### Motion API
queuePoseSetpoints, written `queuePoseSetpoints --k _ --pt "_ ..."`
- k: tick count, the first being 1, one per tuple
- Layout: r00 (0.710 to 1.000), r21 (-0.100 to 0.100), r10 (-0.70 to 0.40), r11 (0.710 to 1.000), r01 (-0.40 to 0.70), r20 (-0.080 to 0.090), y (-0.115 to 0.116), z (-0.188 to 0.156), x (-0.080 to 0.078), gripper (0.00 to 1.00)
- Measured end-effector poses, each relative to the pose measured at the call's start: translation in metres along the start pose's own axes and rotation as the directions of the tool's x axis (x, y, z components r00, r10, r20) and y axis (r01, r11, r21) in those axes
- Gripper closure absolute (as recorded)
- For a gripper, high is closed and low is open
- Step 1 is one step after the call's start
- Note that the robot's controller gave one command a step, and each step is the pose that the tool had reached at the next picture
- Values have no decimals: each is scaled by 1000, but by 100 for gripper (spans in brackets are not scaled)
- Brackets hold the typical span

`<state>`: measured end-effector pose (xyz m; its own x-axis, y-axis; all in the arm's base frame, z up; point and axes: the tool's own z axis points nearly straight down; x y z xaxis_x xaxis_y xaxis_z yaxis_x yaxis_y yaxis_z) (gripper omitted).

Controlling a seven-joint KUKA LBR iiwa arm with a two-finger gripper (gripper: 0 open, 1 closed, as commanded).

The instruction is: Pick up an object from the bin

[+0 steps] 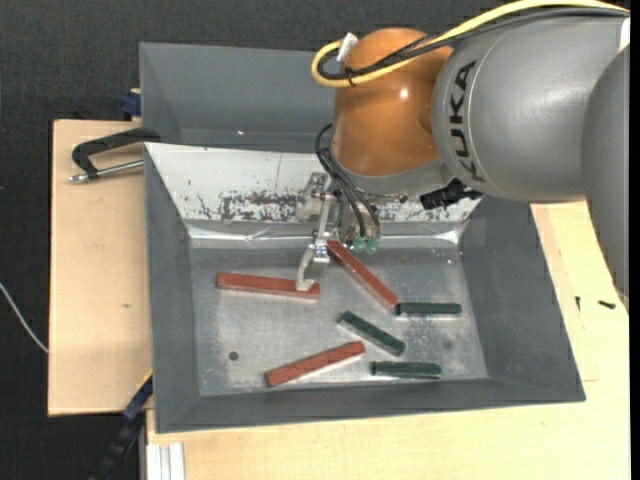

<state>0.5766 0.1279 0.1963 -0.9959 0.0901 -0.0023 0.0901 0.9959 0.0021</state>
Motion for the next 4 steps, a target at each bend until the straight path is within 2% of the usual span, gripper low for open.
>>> queuePoseSetpoints --k 1,2,3,4 --pt "999 -3 -53 999 53 14 3 13 -8 0" --pt "990 0 -140 990 140 2 -5 79 1 0" --pt "926 -1 -377 926 377 -6 -21 118 11 100" --pt "926 -2 -377 926 377 -6 -21 118 10 100"
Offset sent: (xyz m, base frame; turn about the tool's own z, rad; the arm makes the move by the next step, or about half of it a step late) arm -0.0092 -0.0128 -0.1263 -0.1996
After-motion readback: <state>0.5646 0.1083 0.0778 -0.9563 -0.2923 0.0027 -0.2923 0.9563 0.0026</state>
